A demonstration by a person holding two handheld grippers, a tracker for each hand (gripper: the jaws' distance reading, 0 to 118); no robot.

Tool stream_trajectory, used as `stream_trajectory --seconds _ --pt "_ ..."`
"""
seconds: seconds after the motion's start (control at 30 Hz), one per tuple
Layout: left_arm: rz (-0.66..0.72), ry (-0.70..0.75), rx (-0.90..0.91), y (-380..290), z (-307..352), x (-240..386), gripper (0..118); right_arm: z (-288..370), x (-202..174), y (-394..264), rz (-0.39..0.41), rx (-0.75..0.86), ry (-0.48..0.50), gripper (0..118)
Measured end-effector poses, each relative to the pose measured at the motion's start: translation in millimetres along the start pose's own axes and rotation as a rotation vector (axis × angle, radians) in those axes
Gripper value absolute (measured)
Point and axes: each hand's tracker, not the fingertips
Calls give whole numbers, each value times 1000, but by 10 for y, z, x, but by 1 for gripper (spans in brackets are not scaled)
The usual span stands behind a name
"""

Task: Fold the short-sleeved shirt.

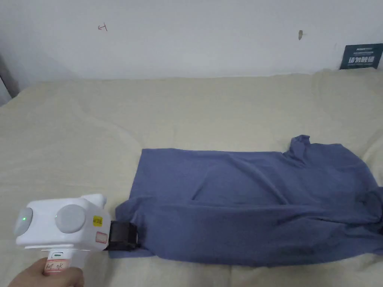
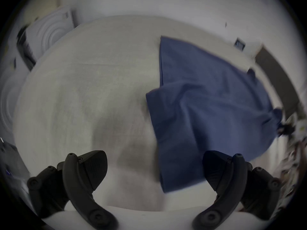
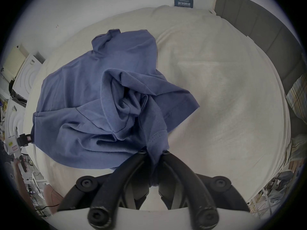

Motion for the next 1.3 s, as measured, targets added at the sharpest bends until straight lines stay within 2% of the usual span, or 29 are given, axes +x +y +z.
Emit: stream_trajectory --seconds 0.07,0.13,0.17,0.23,0.27,0.37,0.5,0.53,0.63,0.77,0.9,1.0,1.1,1.17,1.3 --pt "-96 73 -26 17 -108 96 98 -41 50 39 1 -2 6 7" --pt "-114 62 -1 -25 -25 144 90 -43 77 76 1 1 10 7" --pt "-144 23 -8 -17 25 175 77 -44 89 93 3 3 12 7" --pt "-174 -22 24 -89 240 351 19 20 16 18 6 13 9 7" --pt "-202 33 51 -119 275 410 6 28 19 17 11 18 7 7" --pt "-203 -30 24 -65 284 389 5 63 46 21 40 44 2 7" --pt "-187 -6 15 -28 370 326 5 197 119 16 26 65 31 7" --pt "-175 -2 33 -23 449 292 5 267 154 24 12 68 51 6" --pt "-62 -109 99 -1 740 228 5 552 173 -8 -19 97 148 6" --pt "-129 -90 105 -70 1067 292 5 963 238 -72 -25 125 234 6" --pt "-83 -143 76 -239 1250 127 5 1260 398 -329 -37 127 238 6" --pt "-69 -160 101 -609 1491 63 5 1378 534 -661 -2 104 227 6" --pt "-107 -177 82 -906 1424 22 5 1272 641 -975 -3 44 217 6" --pt "-157 -167 16 -1117 1220 111 5 942 826 -1101 -23 -32 217 6" --pt "-212 -128 -61 -1369 728 155 6 325 901 -1344 -95 -125 174 6"
